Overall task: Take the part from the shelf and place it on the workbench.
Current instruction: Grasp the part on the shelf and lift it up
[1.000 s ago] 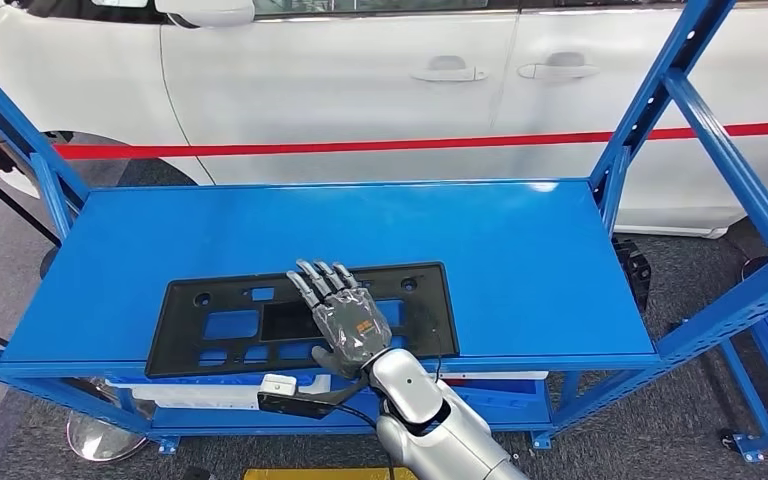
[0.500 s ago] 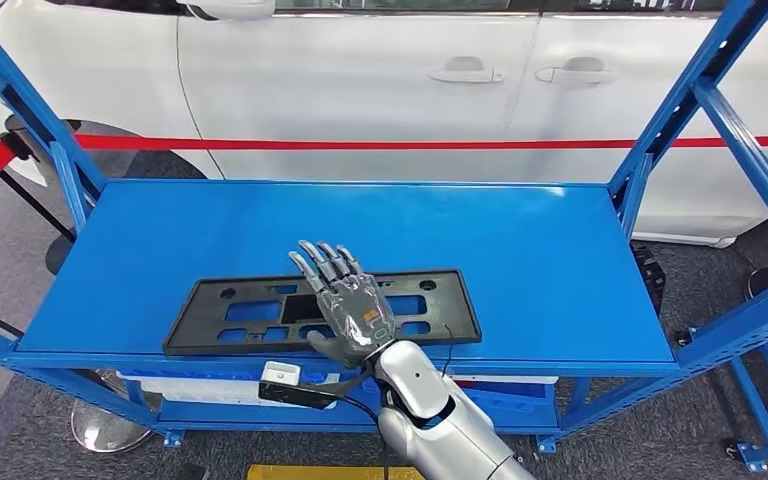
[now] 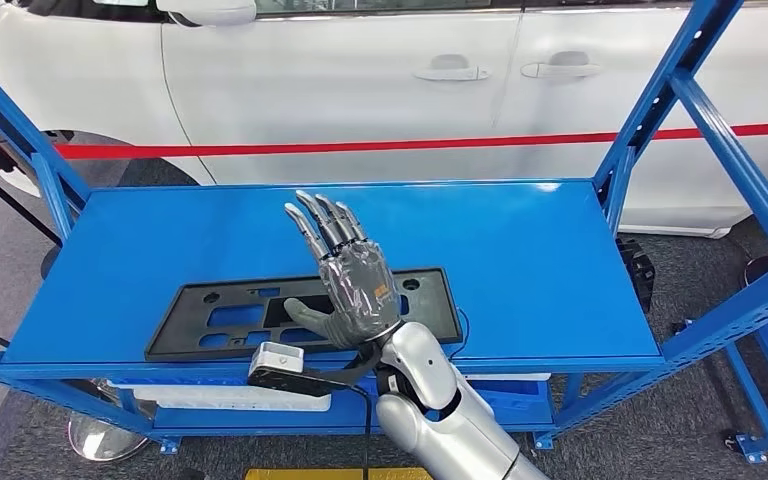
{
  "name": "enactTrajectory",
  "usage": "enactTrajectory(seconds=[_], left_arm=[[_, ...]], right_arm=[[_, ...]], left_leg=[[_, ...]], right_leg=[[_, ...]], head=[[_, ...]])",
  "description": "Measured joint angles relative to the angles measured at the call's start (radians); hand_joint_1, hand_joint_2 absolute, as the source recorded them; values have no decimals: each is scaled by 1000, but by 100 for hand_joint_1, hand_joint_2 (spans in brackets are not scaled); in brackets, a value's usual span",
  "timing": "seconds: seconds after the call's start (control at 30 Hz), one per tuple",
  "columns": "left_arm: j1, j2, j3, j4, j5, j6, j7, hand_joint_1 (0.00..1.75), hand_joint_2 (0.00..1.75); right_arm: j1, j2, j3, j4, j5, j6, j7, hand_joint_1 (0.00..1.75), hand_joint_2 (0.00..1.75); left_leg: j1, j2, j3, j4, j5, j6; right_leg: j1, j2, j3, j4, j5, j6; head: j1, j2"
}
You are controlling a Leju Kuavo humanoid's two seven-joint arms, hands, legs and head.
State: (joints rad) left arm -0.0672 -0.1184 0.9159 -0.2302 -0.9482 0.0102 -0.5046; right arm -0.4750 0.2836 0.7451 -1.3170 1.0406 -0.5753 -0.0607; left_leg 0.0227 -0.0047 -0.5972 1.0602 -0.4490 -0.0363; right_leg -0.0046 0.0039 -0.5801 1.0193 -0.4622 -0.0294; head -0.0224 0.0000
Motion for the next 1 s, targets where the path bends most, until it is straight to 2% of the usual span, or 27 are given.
enactTrajectory(seconds=[0.03, 0.13, 0.17, 0.23, 0.3, 0.33, 0.37, 0.4, 0.47, 0.5, 0.53, 0.6, 0.67, 0.7, 0.73, 0.8, 0.83, 0.87, 0.9, 0.93, 0.97, 1.0], left_arm=[[0, 0, 3, 0, -1, -2, -3, 0, 0], [4, 0, 7, 0, -10, -8, -8, 0, 0], [4, 0, 8, 0, -13, -9, -9, 0, 0], [4, 0, 8, 0, -14, -10, -10, 0, 0], [4, 0, 10, 0, -12, -11, -11, 0, 0], [4, 0, 11, 0, -12, -11, -11, 0, 0], [5, 0, 13, 0, -13, -11, -10, 0, 0], [5, 0, 14, 0, -13, -10, -10, 0, 0], [5, 0, 15, 0, -14, -10, -10, 0, 0], [5, 0, 16, 0, -14, -10, -10, 0, 0], [5, 0, 16, 0, -14, -10, -10, 0, 0], [5, 0, 18, 0, -14, -9, -11, 0, 0], [6, 3, 22, 0, -14, -9, -11, 0, 0], [7, 4, 24, 0, -14, -9, -11, 0, 0], [7, 5, 25, 0, -14, -9, -11, 0, 0], [8, 6, 27, 0, -14, -9, -11, 0, 0], [7, 7, 29, 0, -14, -8, -11, 0, 0], [7, 8, 30, 0, -13, -8, -11, 0, 0], [7, 8, 31, 0, -13, -7, -11, 0, 0], [8, 8, 32, 0, -14, -7, -11, 0, 0], [7, 9, 32, 0, -15, -6, -11, 0, 0], [5, 10, 33, 0, -18, -7, -11, 0, 0]], right_arm=[[4, -4, 0, -16, -8, 1, -4, 0, 175], [24, -16, 0, -55, -25, 2, -17, 0, 175], [28, -19, 0, -65, -28, 2, -20, 0, 175], [36, -27, 0, -82, -35, 2, -25, 0, 175], [52, -35, 0, -95, -41, 2, -31, 0, 175], [64, -40, 0, -100, -44, 2, -35, 0, 175], [76, -44, 0, -105, -46, 1, -39, 0, 175], [87, -48, 0, -110, -48, 0, -43, 0, 175], [104, -53, 0, -124, -50, -3, -49, 0, 175], [111, -55, 0, -130, -50, -5, -51, 0, 175], [117, -56, 0, -137, -50, -7, -54, 0, 175], [128, -60, 0, -146, -50, -11, -57, 0, 175], [136, -64, 0, -150, -51, -12, -57, 0, 175], [139, -64, 0, -152, -51, -12, -58, 0, 175], [142, -65, 0, -153, -51, -13, -58, 0, 175], [147, -66, 0, -156, -51, -13, -58, 0, 175], [151, -67, 0, -156, -51, -13, -58, 0, 175], [154, -69, 0, -156, -50, -12, -58, 0, 175], [157, -71, 0, -156, -47, -10, -58, 0, 175], [160, -72, 1, -156, -40, -7, -58, 0, 175], [162, -73, 2, -154, -28, -1, -56, 0, 175], [162, -73, 4, -150, -11, 6, -53, 0, 175]], left_leg=[[-2, -1, 13, -30, 7, 5], [-4, -2, 10, -39, 11, 23], [-3, 0, 9, -42, 16, 32], [-1, 3, 2, -49, 25, 48], [-3, 4, -10, -49, 33, 55], [-4, 5, -16, -48, 36, 56], [-4, 5, -23, -46, 40, 56], [-5, 4, -30, -44, 45, 55], [-6, 2, -41, -40, 53, 50], [-7, 2, -44, -40, 58, 45], [-8, 2, -45, -39, 63, 39], [-9, 1, -47, -43, 75, 25], [-8, 0, -55, -39, 72, 13], [-7, 0, -64, -21, 48, 9], [-5, 0, -78, 18, 7, 4], [-3, 1, -111, 143, -88, -4], [-3, 1, -121, 202, -113, -7], [-3, 1, -120, 237, -114, -9], [-3, 1, -101, 235, -93, -8], [-3, 1, -63, 194, -64, -6], [-4, 1, -11, 123, -44, 0], [-6, 1, 43, 45, -38, 6]], right_leg=[[2, 0, -2, 4, 0, 4], [1, 1, -7, 6, 0, 18], [0, 1, -11, 15, -12, 23], [-2, 1, -42, 90, -73, 31], [-2, 0, -91, 216, -147, 35], [-3, 0, -105, 261, -164, 36], [-2, 0, -102, 272, -162, 35], [-2, 0, -80, 246, -144, 33], [-1, 0, 8, 110, -95, 24], [2, 1, 43, 51, -76, 20], [5, 1, 66, 11, -66, 17], [10, 2, 67, -3, -55, 12], [5, 0, 57, -11, -41, 0], [2, -2, 49, -14, -30, -8], [-1, -3, 39, -16, -20, -13], [2, -5, 15, -15, -4, -19], [3, -6, 4, -15, 3, -19], [4, -7, -7, -14, 10, -19], [5, -7, -16, -14, 16, -17], [6, -7, -24, -13, 22, -16], [7, -8, -29, -11, 27, -13], [8, -8, -33, -9, 32, -10]], head=[[0, 0], [2, 0], [2, 0], [7, 0], [11, 0], [11, 0], [11, 0], [12, 0], [12, 0], [11, 0], [11, 0], [11, 0], [13, 0], [12, 0], [9, 0], [3, 0], [2, 0], [2, 0], [1, 0], [1, 0], [1, 0], [1, 0]])
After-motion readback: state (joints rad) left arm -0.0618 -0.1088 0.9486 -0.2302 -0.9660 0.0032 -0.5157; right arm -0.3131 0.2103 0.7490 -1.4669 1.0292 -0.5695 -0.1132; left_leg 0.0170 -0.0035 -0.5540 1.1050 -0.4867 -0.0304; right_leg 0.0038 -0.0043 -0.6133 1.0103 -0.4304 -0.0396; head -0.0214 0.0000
